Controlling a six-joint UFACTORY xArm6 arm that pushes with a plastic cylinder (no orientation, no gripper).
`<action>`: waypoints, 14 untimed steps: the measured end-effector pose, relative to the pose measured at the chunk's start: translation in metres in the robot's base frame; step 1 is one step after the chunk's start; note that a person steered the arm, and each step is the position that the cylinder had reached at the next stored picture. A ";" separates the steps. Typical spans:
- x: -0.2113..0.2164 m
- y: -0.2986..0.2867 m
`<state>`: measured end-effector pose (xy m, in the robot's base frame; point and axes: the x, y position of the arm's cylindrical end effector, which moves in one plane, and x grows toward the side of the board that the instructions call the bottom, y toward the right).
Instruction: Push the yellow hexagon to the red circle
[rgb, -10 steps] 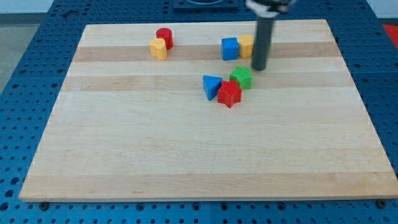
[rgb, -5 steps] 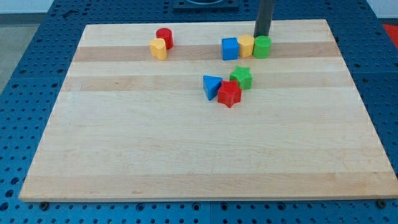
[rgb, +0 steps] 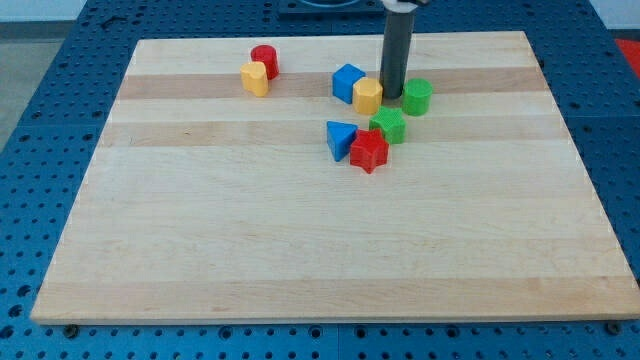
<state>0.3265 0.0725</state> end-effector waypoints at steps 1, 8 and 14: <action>0.015 -0.019; 0.011 -0.134; -0.016 -0.124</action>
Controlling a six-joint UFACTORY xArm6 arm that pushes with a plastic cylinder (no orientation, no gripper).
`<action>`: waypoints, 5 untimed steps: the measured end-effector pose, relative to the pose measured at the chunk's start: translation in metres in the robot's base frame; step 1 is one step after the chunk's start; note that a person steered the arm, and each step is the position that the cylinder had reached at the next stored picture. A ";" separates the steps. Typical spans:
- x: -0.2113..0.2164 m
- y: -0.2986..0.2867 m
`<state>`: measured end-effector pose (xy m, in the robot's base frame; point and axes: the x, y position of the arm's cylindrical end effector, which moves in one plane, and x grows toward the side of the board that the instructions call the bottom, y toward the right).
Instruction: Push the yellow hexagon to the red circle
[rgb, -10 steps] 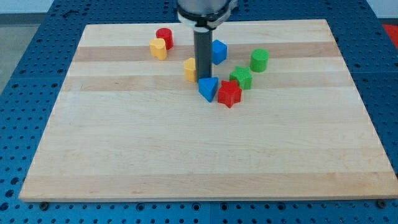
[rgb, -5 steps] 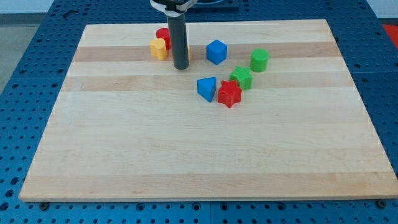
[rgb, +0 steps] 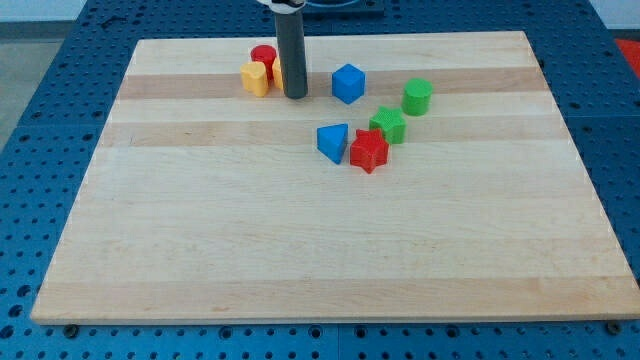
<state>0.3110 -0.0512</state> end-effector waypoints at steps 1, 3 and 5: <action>-0.010 -0.007; -0.019 -0.018; 0.066 -0.029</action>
